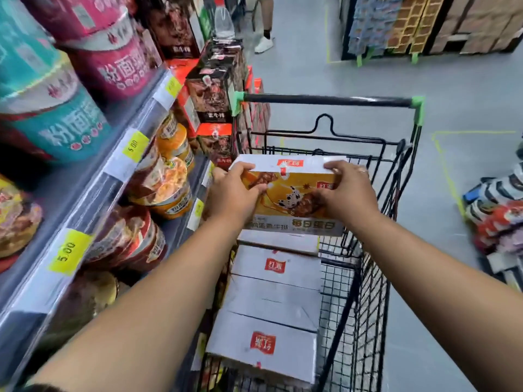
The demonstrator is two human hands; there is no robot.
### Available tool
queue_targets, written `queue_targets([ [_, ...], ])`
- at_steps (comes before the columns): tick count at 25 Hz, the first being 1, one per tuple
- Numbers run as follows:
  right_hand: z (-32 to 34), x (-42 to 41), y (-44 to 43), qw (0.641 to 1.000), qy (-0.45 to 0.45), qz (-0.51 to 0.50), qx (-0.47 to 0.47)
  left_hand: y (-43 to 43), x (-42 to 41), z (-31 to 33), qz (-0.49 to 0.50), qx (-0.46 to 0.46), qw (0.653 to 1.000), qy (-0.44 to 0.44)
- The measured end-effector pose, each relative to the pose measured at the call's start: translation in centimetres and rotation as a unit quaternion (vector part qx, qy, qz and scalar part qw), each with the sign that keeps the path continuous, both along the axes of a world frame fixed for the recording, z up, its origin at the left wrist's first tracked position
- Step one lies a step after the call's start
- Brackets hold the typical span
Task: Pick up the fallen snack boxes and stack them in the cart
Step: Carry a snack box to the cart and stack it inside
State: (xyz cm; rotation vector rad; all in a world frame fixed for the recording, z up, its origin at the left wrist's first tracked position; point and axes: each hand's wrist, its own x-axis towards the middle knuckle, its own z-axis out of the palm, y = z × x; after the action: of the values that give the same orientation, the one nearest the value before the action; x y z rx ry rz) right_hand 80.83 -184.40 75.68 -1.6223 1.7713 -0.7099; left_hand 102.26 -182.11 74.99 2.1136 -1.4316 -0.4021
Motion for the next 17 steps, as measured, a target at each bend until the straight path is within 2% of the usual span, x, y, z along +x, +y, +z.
queue_targets([
  [9,-7.3,2.9,-8.6,0.998,0.036,-0.042,0.013,-9.3,2.7,-6.5,-0.049,0.048,0.997,-0.016],
  [17,-11.3,2.1,-11.5,0.991,0.12,-0.037,0.044,-11.5,2.2,-11.1,-0.082,0.079,0.993,-0.031],
])
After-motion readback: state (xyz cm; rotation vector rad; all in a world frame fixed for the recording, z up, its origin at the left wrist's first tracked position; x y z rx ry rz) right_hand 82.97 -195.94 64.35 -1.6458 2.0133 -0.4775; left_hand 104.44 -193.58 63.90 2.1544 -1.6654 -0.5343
